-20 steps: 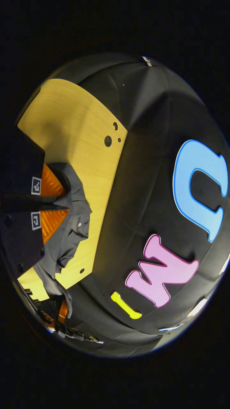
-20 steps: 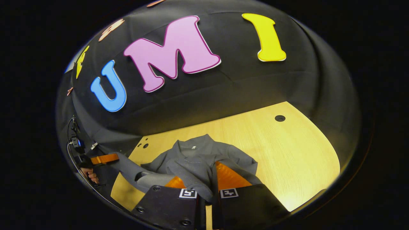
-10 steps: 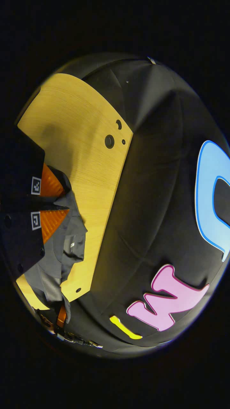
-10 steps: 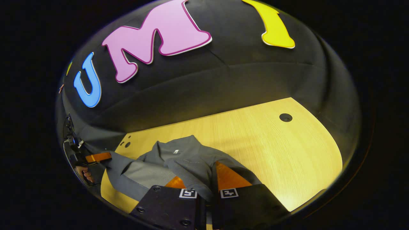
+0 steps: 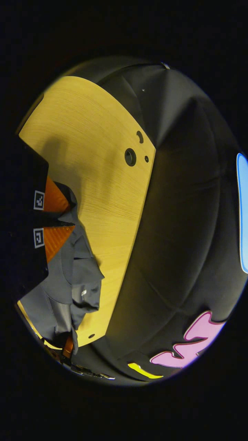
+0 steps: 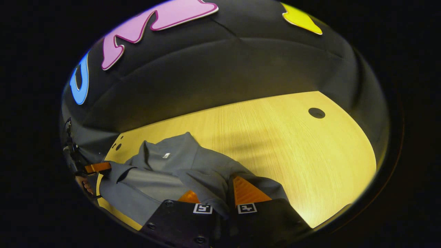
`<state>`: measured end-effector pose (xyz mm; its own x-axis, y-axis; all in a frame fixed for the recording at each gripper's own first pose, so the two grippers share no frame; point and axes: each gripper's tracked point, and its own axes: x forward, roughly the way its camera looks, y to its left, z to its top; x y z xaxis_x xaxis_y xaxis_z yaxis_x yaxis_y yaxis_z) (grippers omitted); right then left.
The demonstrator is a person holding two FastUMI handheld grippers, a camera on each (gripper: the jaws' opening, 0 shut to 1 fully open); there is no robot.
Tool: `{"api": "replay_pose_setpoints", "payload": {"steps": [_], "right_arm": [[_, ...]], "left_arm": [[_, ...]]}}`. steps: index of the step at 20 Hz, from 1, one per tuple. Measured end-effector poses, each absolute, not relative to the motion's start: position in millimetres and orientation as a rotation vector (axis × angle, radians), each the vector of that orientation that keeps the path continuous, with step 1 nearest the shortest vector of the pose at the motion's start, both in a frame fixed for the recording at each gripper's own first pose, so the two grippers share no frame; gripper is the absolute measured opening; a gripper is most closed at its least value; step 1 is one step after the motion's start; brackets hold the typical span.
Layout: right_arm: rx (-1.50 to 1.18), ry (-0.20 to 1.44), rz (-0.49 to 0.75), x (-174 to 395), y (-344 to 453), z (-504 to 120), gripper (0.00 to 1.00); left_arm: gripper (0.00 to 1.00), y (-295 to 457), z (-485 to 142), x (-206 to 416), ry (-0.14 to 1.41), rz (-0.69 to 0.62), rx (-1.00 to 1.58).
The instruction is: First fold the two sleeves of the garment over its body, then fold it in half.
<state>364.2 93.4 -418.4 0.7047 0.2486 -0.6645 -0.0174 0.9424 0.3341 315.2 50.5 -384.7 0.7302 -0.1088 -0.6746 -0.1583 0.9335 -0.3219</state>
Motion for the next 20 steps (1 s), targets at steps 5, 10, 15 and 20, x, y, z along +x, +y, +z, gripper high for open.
{"api": "replay_pose_setpoints", "payload": {"steps": [5, 10, 15, 20], "right_arm": [[0.287, 0.802, 0.151, 363.1, 98.1, -435.4, 0.21], [0.296, 0.819, 0.135, 359.3, 97.5, -431.2, 0.24], [0.282, 0.824, 0.12, 351.8, 92.9, -420.1, 0.38], [0.27, 0.807, 0.094, 344.4, 87.5, -398.0, 0.71]], "left_arm": [[0.05, 47.2, -404.8, 315.4, 0.797, 0.061, -0.314], [0.08, 34.0, -419.0, 307.5, 0.826, 0.047, -0.251], [0.39, 30.3, -410.1, 297.6, 0.849, 0.035, -0.235], [0.68, 19.2, -395.5, 288.9, 0.854, 0.01, -0.256]]}}
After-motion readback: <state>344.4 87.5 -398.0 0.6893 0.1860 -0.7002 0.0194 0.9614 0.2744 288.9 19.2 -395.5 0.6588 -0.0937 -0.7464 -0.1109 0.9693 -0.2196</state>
